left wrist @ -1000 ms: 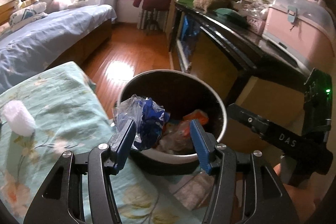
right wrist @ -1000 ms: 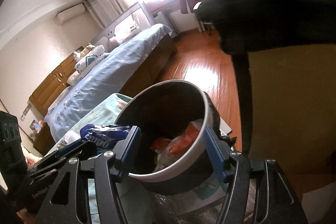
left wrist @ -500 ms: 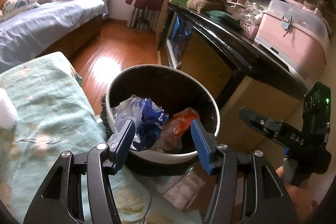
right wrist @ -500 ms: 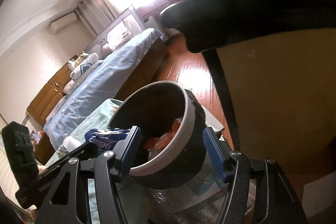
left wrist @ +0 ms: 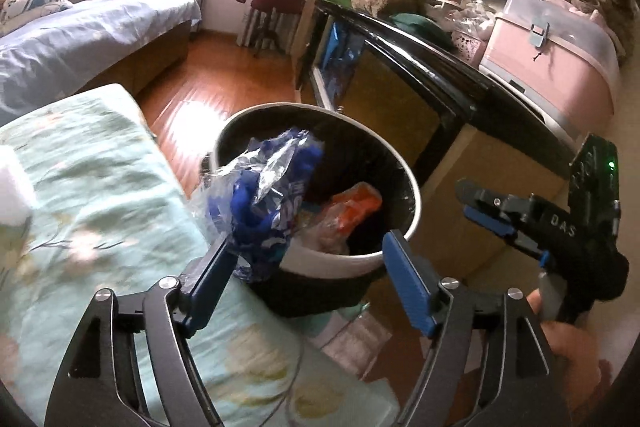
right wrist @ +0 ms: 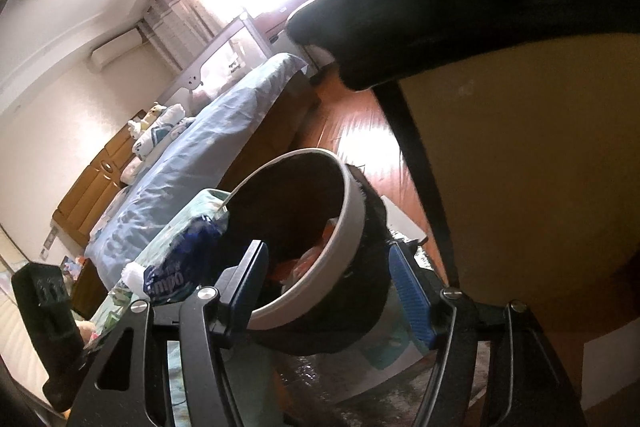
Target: Collect trash
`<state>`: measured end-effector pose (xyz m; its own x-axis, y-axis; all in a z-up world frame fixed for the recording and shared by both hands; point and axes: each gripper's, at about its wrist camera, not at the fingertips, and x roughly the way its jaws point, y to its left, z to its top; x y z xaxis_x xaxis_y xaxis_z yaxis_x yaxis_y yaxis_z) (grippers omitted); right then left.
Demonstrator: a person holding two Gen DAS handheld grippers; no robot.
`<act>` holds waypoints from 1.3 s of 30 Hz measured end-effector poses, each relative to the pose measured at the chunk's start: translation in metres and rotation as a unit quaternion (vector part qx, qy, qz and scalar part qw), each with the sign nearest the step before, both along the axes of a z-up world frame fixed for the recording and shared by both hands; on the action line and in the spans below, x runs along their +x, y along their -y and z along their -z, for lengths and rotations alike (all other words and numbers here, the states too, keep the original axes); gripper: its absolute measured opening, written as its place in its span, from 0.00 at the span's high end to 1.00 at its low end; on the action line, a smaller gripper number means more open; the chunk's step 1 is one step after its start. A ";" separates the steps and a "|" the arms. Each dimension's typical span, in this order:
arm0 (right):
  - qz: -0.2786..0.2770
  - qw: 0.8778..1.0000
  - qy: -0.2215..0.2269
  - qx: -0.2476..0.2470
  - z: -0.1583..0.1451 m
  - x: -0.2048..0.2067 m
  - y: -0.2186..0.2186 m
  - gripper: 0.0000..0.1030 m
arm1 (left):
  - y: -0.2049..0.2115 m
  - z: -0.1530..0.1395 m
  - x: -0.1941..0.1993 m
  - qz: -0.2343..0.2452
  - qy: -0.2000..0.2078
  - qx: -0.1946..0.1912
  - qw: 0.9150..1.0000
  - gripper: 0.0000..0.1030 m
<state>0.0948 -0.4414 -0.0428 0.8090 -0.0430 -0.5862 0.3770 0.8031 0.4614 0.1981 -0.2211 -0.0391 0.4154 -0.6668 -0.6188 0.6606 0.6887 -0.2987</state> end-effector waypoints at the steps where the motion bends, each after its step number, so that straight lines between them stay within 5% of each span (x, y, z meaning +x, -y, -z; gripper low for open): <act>1: -0.003 1.000 0.000 0.002 0.000 0.002 -0.002 0.36 | -0.003 0.000 0.001 -0.002 0.000 0.000 1.000 0.26; 14: -0.071 0.996 0.014 0.048 -0.009 0.030 -0.015 0.36 | 0.007 -0.006 -0.014 0.075 0.024 -0.019 0.997 0.26; 26: -0.157 0.982 -0.019 0.106 0.014 0.076 -0.043 0.42 | -0.002 -0.007 -0.012 0.092 0.026 -0.032 0.995 0.26; 29: -0.165 0.976 -0.022 0.141 0.022 0.083 -0.041 0.64 | -0.005 -0.008 -0.012 0.095 0.025 -0.041 0.994 0.26; 31: -0.172 0.974 -0.018 0.145 0.021 0.084 -0.040 0.99 | -0.004 -0.008 -0.013 0.097 0.029 -0.038 0.994 0.26; 39: -0.140 0.985 -0.026 0.094 0.011 0.081 -0.038 1.00 | -0.021 -0.001 -0.015 0.081 0.015 -0.029 0.996 0.22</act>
<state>0.1757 -0.4035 -0.0533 0.7424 0.2915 -0.6033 0.1794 0.7810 0.5982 0.1831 -0.1999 -0.0377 0.3176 -0.7611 -0.5655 0.7708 0.5546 -0.3135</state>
